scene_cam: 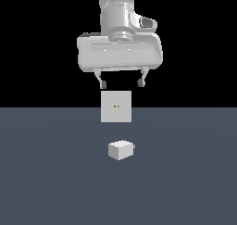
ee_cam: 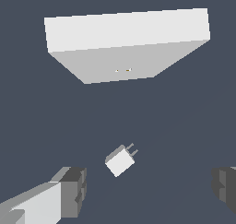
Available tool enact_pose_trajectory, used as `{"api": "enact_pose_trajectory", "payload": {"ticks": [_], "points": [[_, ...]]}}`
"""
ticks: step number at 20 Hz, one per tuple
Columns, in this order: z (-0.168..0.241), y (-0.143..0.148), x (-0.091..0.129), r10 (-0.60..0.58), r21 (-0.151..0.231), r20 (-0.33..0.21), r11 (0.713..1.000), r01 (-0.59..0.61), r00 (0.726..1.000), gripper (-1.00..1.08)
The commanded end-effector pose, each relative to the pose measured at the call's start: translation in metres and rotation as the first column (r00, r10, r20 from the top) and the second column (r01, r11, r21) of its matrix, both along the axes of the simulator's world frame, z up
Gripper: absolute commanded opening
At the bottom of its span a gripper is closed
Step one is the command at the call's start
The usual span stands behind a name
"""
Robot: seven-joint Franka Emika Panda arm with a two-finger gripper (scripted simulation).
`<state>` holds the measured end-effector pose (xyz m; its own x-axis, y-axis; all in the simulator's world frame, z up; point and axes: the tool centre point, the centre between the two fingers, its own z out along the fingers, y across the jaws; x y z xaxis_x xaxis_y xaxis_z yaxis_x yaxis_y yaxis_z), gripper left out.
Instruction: Plug the charger into the wall socket.
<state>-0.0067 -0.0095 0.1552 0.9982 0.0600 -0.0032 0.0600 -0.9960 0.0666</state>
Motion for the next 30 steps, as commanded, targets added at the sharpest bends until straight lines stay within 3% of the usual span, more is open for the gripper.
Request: {"api": "enact_pose_trajectory", "payload": {"ticks": [1,9,17,30], "points": [[0.000,0.000,0.000,0.000,0.000,0.000,1.000,0.000,1.000,1.00],[-0.003,-0.001,-0.003,-0.037,-0.003,0.018,0.999,0.037,0.999,1.00],[-0.013,-0.002,-0.011,-0.143,-0.008,0.068,0.990,0.144,0.987,1.00],[-0.037,-0.002,-0.028,-0.368,-0.001,0.180,0.927,0.374,0.912,1.00]]}}
